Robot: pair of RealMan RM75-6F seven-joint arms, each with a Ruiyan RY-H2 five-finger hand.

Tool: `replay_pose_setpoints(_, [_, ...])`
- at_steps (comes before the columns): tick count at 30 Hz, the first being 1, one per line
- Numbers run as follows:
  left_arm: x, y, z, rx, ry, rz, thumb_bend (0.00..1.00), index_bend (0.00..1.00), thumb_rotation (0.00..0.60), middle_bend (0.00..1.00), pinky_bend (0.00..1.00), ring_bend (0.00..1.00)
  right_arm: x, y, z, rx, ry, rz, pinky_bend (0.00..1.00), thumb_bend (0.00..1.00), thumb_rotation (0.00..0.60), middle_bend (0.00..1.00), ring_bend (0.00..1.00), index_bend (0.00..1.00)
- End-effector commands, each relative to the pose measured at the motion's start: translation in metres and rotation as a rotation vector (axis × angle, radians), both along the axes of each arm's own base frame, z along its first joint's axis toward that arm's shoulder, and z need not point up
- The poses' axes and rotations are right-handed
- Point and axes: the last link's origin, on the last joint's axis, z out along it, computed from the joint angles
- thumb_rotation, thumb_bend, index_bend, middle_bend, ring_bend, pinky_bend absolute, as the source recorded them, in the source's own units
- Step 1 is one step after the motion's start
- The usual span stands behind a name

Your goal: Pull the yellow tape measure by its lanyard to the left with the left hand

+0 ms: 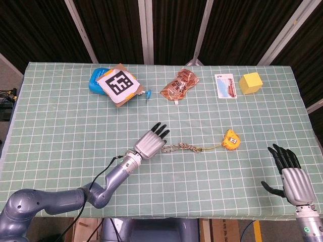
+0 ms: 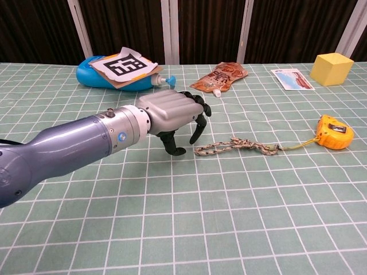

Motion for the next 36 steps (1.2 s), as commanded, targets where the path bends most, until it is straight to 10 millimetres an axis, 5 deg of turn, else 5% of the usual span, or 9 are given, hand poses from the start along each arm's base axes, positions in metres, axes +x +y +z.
replay_pose_setpoints(1, [0.002, 0.001, -0.003, -0.003, -0.006, 0.006, 0.39, 0.53, 0.600, 0.11, 0.01, 0.00, 0.000, 0.000, 0.000, 0.001, -0.001, -0.002, 0.00, 0.22, 0.600, 0.00, 0.00, 0.00])
replay_pose_setpoints(36, [0.010, -0.001, -0.023, -0.018, -0.007, 0.021, 0.44, 0.53, 0.600, 0.11, 0.01, 0.00, -0.001, 0.000, 0.001, 0.006, -0.011, -0.005, 0.00, 0.22, 0.600, 0.00, 0.00, 0.00])
